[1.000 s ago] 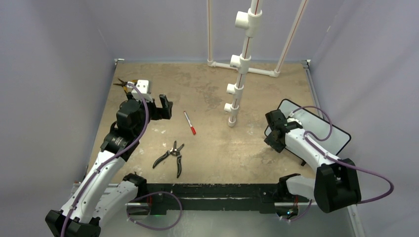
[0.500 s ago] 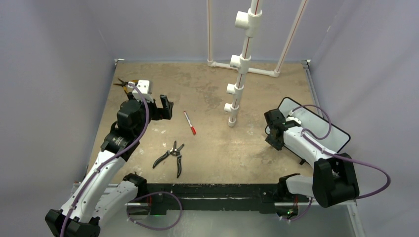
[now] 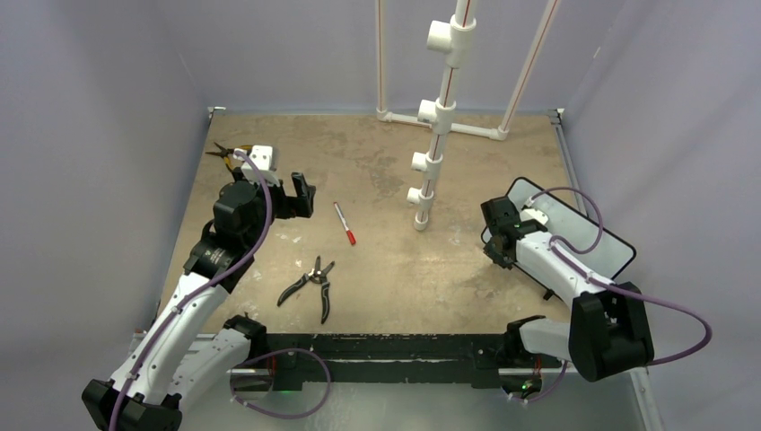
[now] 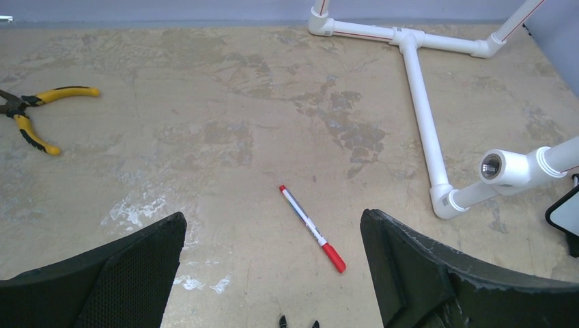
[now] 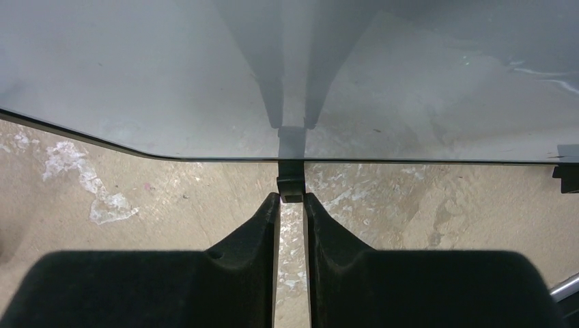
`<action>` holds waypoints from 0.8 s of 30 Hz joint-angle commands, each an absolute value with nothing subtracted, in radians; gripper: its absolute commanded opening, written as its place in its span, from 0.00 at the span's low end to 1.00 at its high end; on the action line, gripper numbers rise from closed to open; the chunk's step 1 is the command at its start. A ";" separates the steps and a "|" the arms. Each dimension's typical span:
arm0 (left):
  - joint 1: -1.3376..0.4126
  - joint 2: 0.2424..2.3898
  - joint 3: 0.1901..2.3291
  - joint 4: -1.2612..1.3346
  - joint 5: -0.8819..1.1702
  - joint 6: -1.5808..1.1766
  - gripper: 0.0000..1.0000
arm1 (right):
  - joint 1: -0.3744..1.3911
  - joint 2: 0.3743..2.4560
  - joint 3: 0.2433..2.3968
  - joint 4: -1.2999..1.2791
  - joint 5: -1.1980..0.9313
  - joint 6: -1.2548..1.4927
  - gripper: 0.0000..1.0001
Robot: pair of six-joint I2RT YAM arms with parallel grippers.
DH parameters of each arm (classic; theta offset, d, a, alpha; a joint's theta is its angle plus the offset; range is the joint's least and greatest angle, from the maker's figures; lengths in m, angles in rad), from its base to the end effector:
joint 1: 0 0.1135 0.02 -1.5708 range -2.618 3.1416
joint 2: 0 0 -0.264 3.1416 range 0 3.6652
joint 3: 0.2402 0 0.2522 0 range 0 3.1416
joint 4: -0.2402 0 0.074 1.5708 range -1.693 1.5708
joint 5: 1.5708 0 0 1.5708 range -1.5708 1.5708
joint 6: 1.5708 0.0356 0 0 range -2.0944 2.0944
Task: Write a sentence on the whiteboard
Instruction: Move the whiteboard to the center of the board.
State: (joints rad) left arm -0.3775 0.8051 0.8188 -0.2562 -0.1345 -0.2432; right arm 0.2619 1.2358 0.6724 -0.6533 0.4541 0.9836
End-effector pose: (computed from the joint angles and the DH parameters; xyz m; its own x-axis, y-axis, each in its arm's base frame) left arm 0.1758 -0.0646 0.3409 -0.2755 -0.1475 -0.9499 0.1833 0.9620 -0.2025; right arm 0.2060 0.0391 0.1833 -0.5733 0.6209 -0.5346 0.7067 0.7049 0.0607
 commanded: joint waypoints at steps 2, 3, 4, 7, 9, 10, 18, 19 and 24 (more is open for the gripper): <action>-0.387 0.794 0.814 -0.234 -0.144 -0.242 0.98 | 0.267 1.246 0.670 -0.609 0.486 0.976 0.19; -0.387 0.792 0.814 -0.234 -0.144 -0.241 0.98 | 0.270 1.254 0.672 -0.612 0.491 0.978 0.20; -0.388 0.792 0.813 -0.233 -0.144 -0.241 0.98 | 0.271 1.261 0.672 -0.616 0.496 0.984 0.21; -0.390 0.789 0.813 -0.233 -0.146 -0.241 0.98 | 0.273 1.282 0.674 -0.621 0.503 0.993 0.23; -0.392 0.788 0.814 -0.235 -0.148 -0.240 0.98 | 0.273 1.292 0.674 -0.622 0.506 1.000 0.24; -0.393 0.789 0.814 -0.235 -0.150 -0.239 0.98 | 0.273 1.294 0.673 -0.620 0.507 1.000 0.24; -0.397 0.794 0.815 -0.237 -0.155 -0.238 0.98 | 0.273 1.310 0.668 -0.610 0.510 1.006 0.20; -0.397 0.794 0.815 -0.239 -0.156 -0.238 0.98 | 0.273 1.311 0.667 -0.609 0.507 1.004 0.14; -0.397 0.795 0.815 -0.238 -0.157 -0.238 0.98 | 0.287 1.286 0.667 -0.600 0.496 0.986 0.00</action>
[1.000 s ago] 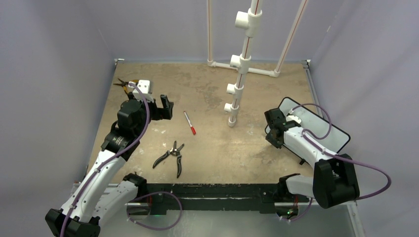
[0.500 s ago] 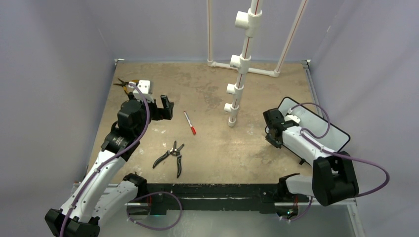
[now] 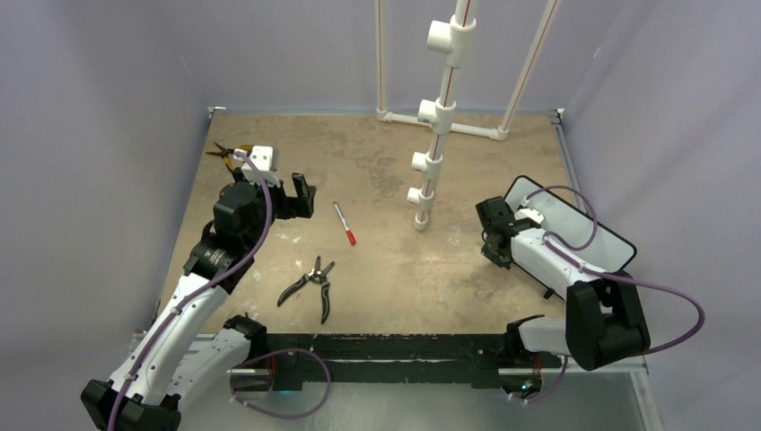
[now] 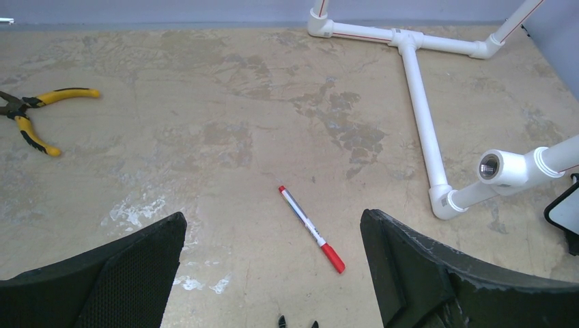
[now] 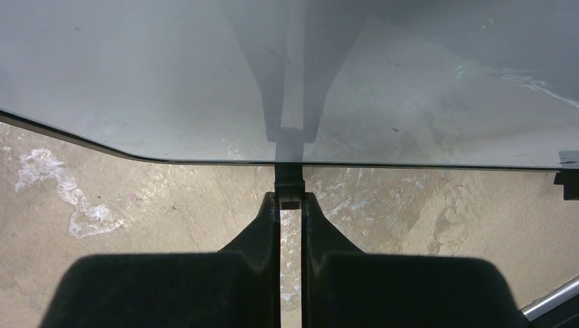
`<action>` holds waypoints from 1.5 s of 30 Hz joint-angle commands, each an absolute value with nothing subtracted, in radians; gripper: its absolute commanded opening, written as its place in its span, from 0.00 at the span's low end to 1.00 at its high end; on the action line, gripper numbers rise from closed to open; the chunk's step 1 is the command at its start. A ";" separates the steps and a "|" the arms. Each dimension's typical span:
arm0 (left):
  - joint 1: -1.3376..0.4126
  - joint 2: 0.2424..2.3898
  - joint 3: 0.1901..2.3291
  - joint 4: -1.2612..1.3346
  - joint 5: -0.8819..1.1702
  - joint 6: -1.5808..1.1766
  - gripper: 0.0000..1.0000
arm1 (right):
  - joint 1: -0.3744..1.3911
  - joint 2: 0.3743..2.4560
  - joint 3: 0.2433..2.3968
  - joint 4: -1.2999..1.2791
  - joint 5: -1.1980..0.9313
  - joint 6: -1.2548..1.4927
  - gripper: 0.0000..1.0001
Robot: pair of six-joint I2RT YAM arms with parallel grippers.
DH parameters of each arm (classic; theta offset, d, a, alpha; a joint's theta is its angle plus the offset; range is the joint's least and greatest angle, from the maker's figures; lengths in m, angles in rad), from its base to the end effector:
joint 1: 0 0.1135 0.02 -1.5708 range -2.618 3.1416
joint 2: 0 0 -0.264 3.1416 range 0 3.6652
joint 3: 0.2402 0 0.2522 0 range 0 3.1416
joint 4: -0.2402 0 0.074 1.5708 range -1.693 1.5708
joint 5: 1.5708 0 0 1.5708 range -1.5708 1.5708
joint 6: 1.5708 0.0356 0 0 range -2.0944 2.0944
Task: Write a sentence on the whiteboard
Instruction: Move the whiteboard to the center of the board.
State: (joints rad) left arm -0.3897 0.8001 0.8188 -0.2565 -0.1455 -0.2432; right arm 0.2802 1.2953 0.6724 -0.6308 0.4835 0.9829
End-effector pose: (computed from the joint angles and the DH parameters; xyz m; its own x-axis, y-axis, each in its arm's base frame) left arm 0.1740 -0.0659 0.3417 -0.2706 -0.1464 -0.9515 0.1859 0.9618 -0.2009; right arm 0.2112 0.0436 0.1731 -0.5942 0.5956 -0.5405 0.7013 0.7128 0.0145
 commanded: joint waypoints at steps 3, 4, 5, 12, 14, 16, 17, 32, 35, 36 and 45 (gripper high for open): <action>-0.397 0.795 0.815 -0.238 -0.158 -0.239 0.98 | 0.324 1.259 0.666 -0.592 0.494 0.982 0.00; -0.397 0.795 0.816 -0.238 -0.158 -0.238 0.98 | 0.348 1.249 0.668 -0.589 0.495 0.983 0.00; -0.397 0.795 0.815 -0.239 -0.157 -0.238 0.98 | 0.372 1.237 0.671 -0.591 0.499 0.992 0.00; -0.397 0.795 0.813 -0.236 -0.160 -0.238 0.98 | 0.508 1.216 0.686 -0.617 0.478 1.063 0.00; -0.397 0.795 0.813 -0.238 -0.162 -0.238 0.98 | 0.559 1.216 0.694 -0.633 0.482 1.092 0.00; -0.396 0.796 0.815 -0.238 -0.164 -0.236 0.98 | 0.593 1.219 0.693 -0.656 0.476 1.124 0.00; -0.396 0.797 0.815 -0.238 -0.165 -0.236 0.98 | 0.609 1.219 0.691 -0.662 0.469 1.137 0.00; -0.396 0.801 0.814 -0.245 -0.190 -0.234 0.98 | 0.981 1.241 0.739 -0.709 0.490 1.339 0.00; -0.396 0.802 0.813 -0.245 -0.190 -0.233 0.98 | 1.034 1.269 0.759 -0.705 0.493 1.369 0.00; -0.396 0.803 0.812 -0.244 -0.190 -0.233 0.98 | 1.049 1.280 0.766 -0.702 0.496 1.378 0.00; -0.396 0.808 0.811 -0.245 -0.191 -0.233 0.98 | 1.129 1.389 0.843 -0.645 0.551 1.383 0.00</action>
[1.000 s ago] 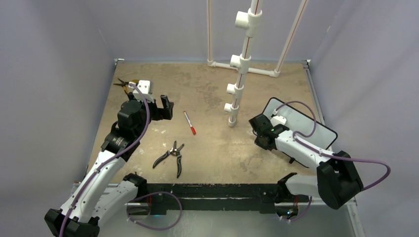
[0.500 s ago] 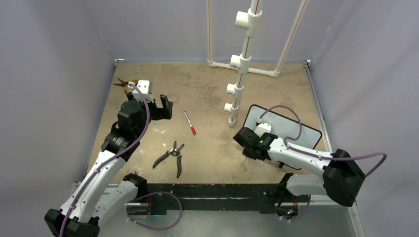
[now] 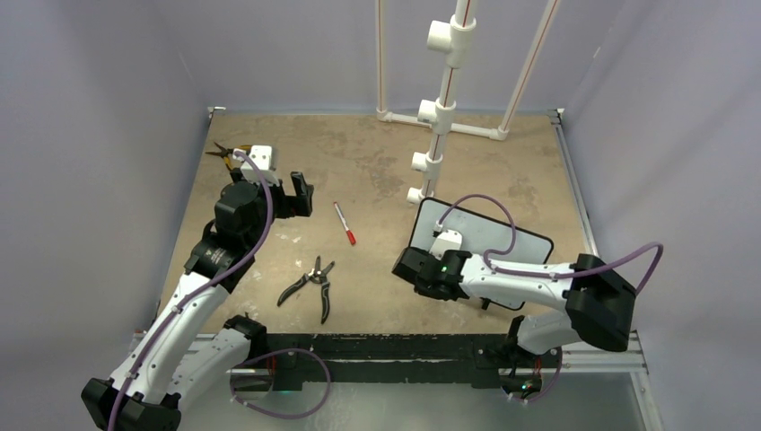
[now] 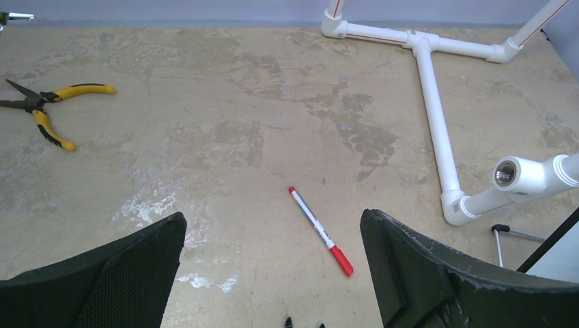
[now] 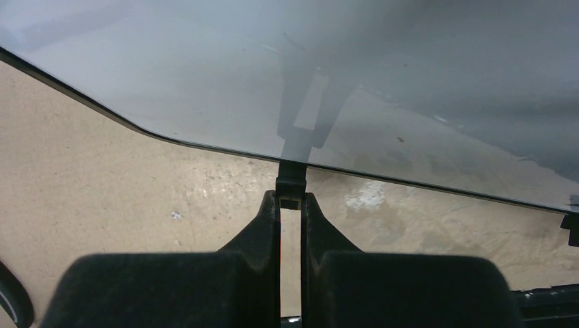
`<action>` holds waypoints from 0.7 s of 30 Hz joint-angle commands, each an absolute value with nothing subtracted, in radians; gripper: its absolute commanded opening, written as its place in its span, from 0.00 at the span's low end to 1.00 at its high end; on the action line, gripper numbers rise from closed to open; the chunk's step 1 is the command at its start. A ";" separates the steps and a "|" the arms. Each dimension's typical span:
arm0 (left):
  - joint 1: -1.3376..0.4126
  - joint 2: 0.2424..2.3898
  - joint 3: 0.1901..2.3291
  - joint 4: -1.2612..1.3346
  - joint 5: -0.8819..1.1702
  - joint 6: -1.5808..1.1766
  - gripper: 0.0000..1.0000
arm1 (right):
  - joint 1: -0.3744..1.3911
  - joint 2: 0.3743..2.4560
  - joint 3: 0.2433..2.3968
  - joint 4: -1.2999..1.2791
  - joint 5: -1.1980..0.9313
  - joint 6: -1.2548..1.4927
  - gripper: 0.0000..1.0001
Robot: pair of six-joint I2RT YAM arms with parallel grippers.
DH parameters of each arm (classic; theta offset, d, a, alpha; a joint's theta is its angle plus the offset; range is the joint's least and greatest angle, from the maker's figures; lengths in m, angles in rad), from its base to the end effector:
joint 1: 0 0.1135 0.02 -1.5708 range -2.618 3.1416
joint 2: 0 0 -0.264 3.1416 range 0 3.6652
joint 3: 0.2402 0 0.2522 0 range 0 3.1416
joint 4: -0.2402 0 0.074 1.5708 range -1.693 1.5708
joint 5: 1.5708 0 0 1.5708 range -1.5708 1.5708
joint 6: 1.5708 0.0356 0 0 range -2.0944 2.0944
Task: Write a sentence on the whiteboard
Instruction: Move the whiteboard to the center of the board.
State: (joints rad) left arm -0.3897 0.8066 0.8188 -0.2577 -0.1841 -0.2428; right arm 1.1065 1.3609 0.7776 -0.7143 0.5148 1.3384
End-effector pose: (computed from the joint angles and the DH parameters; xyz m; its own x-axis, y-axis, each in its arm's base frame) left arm 0.1757 -0.0651 0.3406 -0.2685 -0.1452 -0.9523 0.1491 0.9704 -0.1900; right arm 0.1190 0.1985 0.1858 -0.7987 0.2966 -0.5235 0.2541 0.9549 0.1534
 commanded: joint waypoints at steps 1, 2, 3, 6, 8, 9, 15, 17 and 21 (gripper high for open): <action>-0.396 0.810 0.811 -0.246 -0.191 -0.233 0.98 | 1.132 1.397 0.848 -0.635 0.554 1.379 0.00; -0.396 0.811 0.811 -0.246 -0.191 -0.233 0.98 | 1.135 1.405 0.853 -0.626 0.560 1.375 0.00; -0.396 0.811 0.810 -0.246 -0.190 -0.233 0.98 | 1.136 1.413 0.859 -0.619 0.567 1.371 0.00; -0.396 0.813 0.810 -0.246 -0.191 -0.233 0.98 | 1.138 1.437 0.879 -0.606 0.588 1.371 0.00; -0.396 0.814 0.810 -0.247 -0.193 -0.234 0.98 | 1.138 1.454 0.895 -0.598 0.606 1.376 0.00; -0.396 0.815 0.810 -0.247 -0.193 -0.233 0.98 | 1.138 1.463 0.904 -0.595 0.614 1.378 0.00; -0.396 0.819 0.808 -0.249 -0.194 -0.233 0.98 | 1.137 1.535 0.954 -0.599 0.624 1.413 0.00; -0.396 0.821 0.809 -0.247 -0.192 -0.233 0.98 | 1.137 1.550 0.967 -0.594 0.631 1.418 0.00; -0.396 0.824 0.809 -0.247 -0.192 -0.233 0.98 | 1.135 1.576 0.991 -0.595 0.654 1.430 0.00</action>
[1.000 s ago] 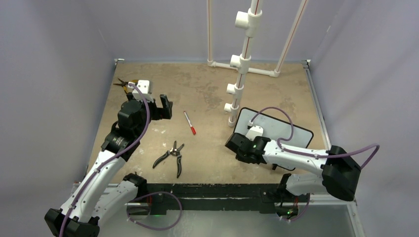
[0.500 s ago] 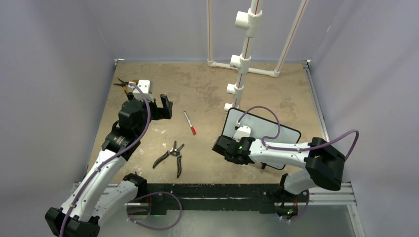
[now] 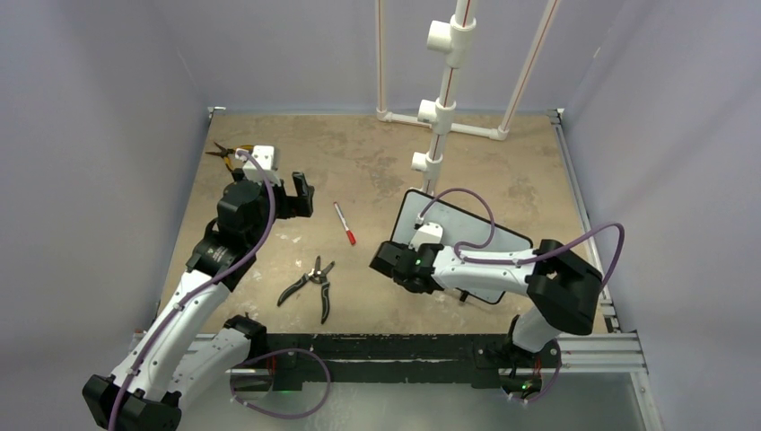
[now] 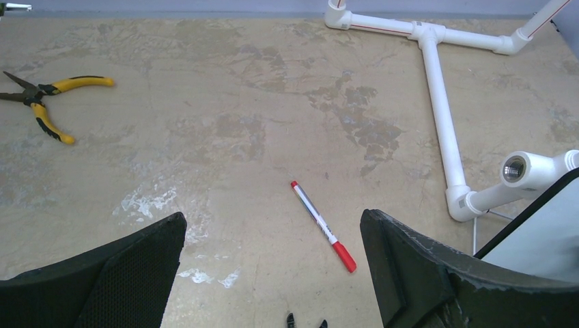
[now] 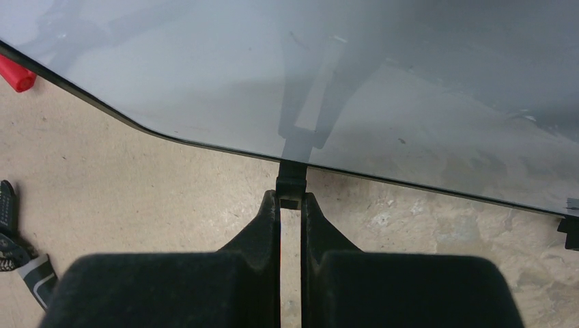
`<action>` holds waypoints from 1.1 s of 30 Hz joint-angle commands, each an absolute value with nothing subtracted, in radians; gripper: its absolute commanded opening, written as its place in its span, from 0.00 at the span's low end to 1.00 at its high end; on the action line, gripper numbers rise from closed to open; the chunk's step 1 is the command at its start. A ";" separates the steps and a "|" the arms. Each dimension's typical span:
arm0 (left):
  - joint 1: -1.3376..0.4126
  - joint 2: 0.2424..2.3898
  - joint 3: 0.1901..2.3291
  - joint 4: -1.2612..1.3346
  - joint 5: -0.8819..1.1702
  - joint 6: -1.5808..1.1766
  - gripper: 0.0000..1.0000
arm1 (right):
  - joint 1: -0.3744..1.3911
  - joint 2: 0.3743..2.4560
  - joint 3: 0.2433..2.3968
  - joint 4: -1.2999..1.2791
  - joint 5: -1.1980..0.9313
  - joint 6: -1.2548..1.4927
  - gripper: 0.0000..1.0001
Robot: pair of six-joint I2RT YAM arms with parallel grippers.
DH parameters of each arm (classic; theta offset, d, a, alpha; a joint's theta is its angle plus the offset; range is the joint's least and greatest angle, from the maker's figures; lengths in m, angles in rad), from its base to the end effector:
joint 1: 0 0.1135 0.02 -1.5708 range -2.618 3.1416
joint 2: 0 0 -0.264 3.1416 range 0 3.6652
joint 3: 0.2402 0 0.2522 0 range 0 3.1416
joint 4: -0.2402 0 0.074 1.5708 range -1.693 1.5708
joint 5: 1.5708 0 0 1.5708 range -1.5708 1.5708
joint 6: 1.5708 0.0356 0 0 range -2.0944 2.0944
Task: Write a sentence on the whiteboard
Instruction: Move the whiteboard to the center of the board.
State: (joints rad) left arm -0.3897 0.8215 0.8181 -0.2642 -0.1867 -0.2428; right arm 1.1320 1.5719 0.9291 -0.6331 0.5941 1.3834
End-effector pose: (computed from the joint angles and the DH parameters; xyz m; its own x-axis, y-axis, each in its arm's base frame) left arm 0.1787 -0.0662 0.3371 -0.2874 -0.1374 -0.9479 0.1428 0.9725 -0.1842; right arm 0.1380 0.2472 0.1797 -0.7448 0.3292 -0.5804 0.2725 0.9440 0.1858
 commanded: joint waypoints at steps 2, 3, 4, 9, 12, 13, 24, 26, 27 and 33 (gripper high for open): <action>-0.396 0.825 0.809 -0.247 -0.192 -0.233 0.98 | 1.130 1.584 0.999 -0.596 0.666 1.433 0.00; -0.396 0.825 0.809 -0.247 -0.192 -0.233 0.98 | 1.127 1.587 1.002 -0.594 0.668 1.436 0.00; -0.396 0.826 0.808 -0.247 -0.192 -0.233 0.98 | 1.125 1.588 1.005 -0.594 0.671 1.437 0.00; -0.396 0.832 0.807 -0.249 -0.192 -0.234 0.98 | 1.124 1.588 1.031 -0.635 0.694 1.441 0.01; -0.396 0.836 0.807 -0.249 -0.192 -0.232 0.98 | 1.127 1.564 1.041 -0.662 0.731 1.431 0.34; -0.396 0.837 0.808 -0.250 -0.192 -0.232 0.98 | 1.127 1.551 1.039 -0.666 0.731 1.424 0.43; -0.396 0.860 0.807 -0.252 -0.197 -0.229 0.98 | 1.166 1.373 0.993 -0.598 0.677 1.268 0.72; -0.396 0.862 0.805 -0.252 -0.197 -0.226 0.98 | 1.179 1.320 0.991 -0.574 0.658 1.200 0.73; -0.396 0.862 0.805 -0.250 -0.195 -0.224 0.98 | 1.183 1.287 0.990 -0.562 0.644 1.174 0.74; -0.396 0.851 0.806 -0.234 -0.180 -0.215 0.98 | 1.189 1.074 0.980 -0.470 0.529 0.986 0.77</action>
